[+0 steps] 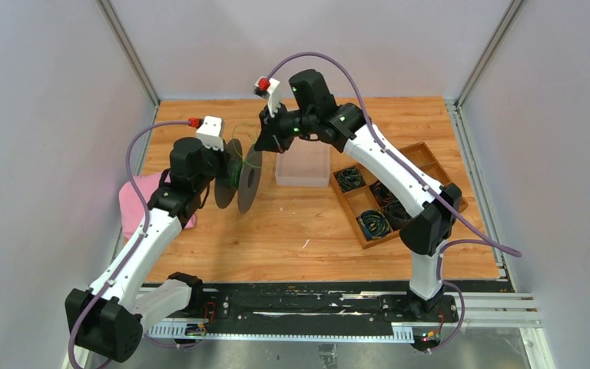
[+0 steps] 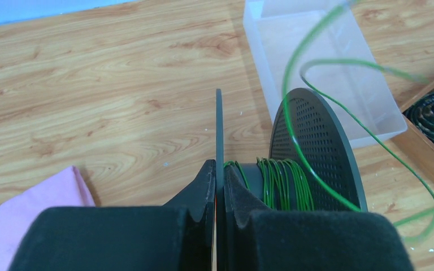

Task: Wrap the cables

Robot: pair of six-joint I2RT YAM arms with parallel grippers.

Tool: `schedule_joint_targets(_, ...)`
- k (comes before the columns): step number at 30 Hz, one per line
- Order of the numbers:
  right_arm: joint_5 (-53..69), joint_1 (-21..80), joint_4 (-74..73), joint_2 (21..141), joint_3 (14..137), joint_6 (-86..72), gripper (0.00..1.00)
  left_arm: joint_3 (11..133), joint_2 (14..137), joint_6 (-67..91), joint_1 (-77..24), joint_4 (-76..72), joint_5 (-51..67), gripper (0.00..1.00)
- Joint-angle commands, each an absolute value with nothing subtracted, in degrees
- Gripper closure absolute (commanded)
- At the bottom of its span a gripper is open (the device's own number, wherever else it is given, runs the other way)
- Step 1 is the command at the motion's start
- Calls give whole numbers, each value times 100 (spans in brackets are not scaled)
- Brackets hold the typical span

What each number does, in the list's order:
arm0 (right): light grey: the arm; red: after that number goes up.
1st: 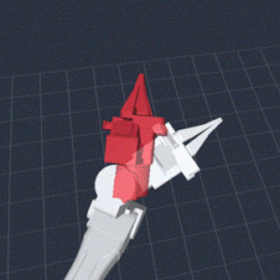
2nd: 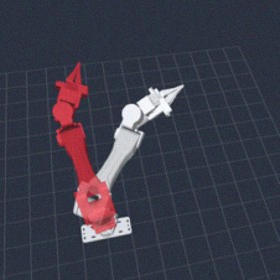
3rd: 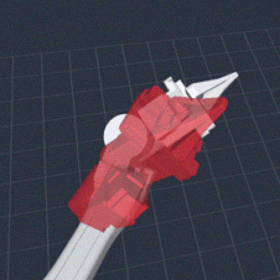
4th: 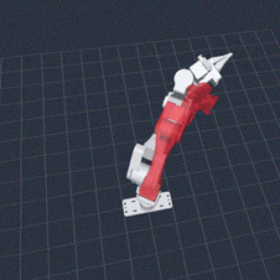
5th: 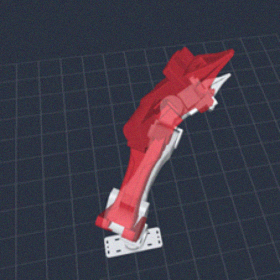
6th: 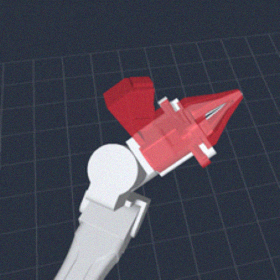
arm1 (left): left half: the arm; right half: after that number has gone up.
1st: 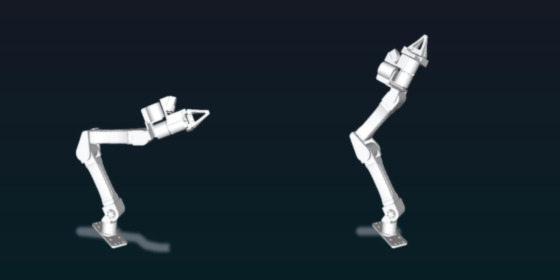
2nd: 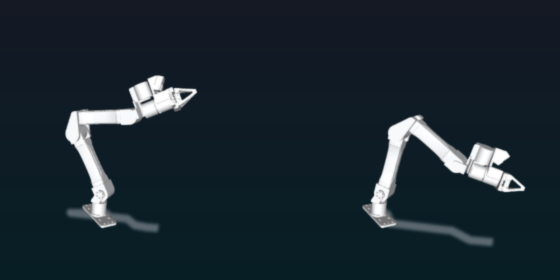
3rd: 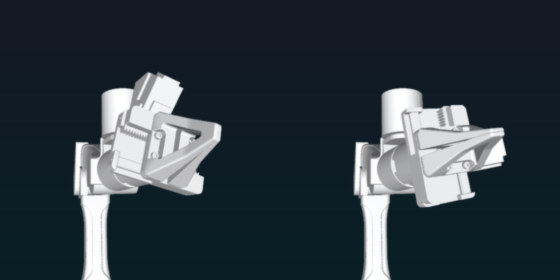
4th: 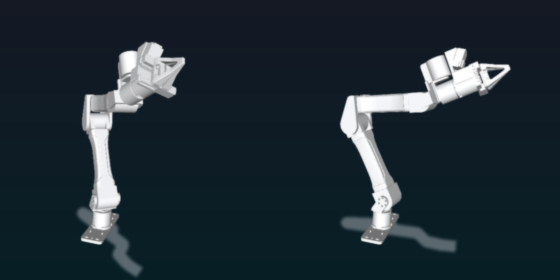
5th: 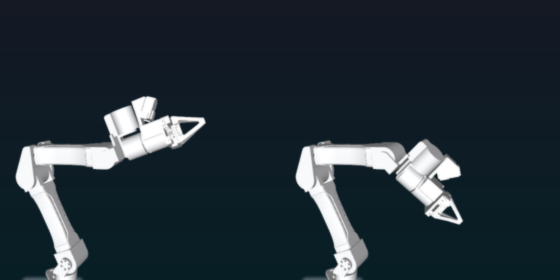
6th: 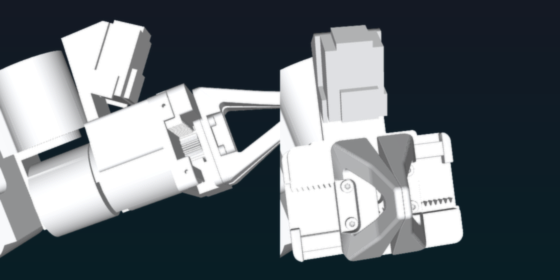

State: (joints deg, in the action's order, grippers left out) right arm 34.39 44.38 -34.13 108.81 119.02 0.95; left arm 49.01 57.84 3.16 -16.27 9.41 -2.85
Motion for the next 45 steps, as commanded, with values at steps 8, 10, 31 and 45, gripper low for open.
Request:
schedule_joint_targets(8, 3088, 3857, -3087, 11236, 12286, -459, 99, 4737, 5610, 132, -1686, 617, 444, 100)
schedule_joint_targets(10, 3074, 3791, -3069, 11293, 12303, -483, 99, 4746, 5624, 138, -1687, 615, 539, 100)
schedule_joint_targets(31, 4096, 3021, -2703, 11649, 10976, -154, 88, 4808, 5565, 119, -1685, 650, 721, 100)
schedule_joint_targets(45, 4612, 2845, -2764, 11037, 9680, 1025, 54, 5219, 5572, 119, -1670, 1071, 903, 100)
